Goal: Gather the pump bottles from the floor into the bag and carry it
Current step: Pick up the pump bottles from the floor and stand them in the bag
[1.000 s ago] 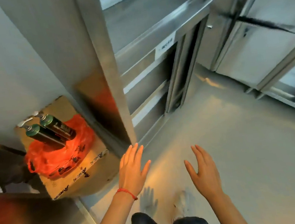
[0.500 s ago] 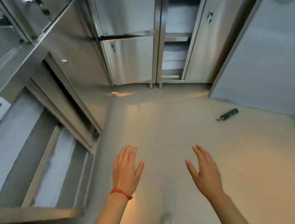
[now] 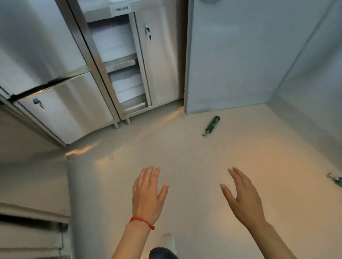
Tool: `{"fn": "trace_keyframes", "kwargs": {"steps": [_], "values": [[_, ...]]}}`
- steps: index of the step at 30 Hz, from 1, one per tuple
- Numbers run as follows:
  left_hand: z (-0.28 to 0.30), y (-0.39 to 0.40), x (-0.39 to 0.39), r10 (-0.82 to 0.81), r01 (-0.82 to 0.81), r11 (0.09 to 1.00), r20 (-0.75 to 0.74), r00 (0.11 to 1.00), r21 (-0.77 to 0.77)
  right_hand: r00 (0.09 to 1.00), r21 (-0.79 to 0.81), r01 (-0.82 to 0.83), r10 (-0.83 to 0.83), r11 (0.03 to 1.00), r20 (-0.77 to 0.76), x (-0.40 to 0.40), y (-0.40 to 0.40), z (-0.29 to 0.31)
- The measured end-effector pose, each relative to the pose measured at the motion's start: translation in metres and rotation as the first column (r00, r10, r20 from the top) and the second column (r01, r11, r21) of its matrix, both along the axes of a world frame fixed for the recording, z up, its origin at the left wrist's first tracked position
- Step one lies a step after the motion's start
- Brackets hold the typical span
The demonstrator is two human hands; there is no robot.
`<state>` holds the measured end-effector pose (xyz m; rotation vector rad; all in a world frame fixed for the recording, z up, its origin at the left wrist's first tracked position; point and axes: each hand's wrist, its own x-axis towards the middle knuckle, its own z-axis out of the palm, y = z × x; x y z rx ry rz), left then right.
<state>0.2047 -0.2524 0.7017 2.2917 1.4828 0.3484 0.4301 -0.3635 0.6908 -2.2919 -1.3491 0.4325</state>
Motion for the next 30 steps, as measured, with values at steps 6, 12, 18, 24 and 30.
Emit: {"fn": "trace_keyframes", "kwargs": {"steps": [6, 12, 18, 24, 30], "values": [[-0.002, 0.085, 0.033, -0.171, 0.171, 0.985, -0.020, 0.985, 0.000, 0.982, 0.020, 0.183, -0.182, 0.983, -0.043, 0.009, 0.048, 0.000], [-0.007, 0.141, 0.076, -0.259, 0.259, 0.966, -0.015, 0.966, 0.003, 0.956, 0.017, 0.290, -0.289, 0.957, -0.059, 0.038, 0.080, 0.000], [-0.016, 0.190, 0.153, -0.293, 0.293, 0.956, -0.017, 0.956, -0.014, 0.942, 0.008, 0.332, -0.331, 0.943, -0.063, 0.112, 0.122, -0.010], [-0.024, 0.242, 0.249, -0.249, 0.248, 0.968, -0.019, 0.968, -0.039, 0.962, 0.003, 0.272, -0.272, 0.962, -0.035, 0.218, 0.185, -0.007], [-0.015, 0.284, 0.326, -0.176, 0.176, 0.983, -0.005, 0.984, -0.057, 0.984, -0.014, 0.176, -0.176, 0.984, -0.015, 0.315, 0.246, 0.006]]}}
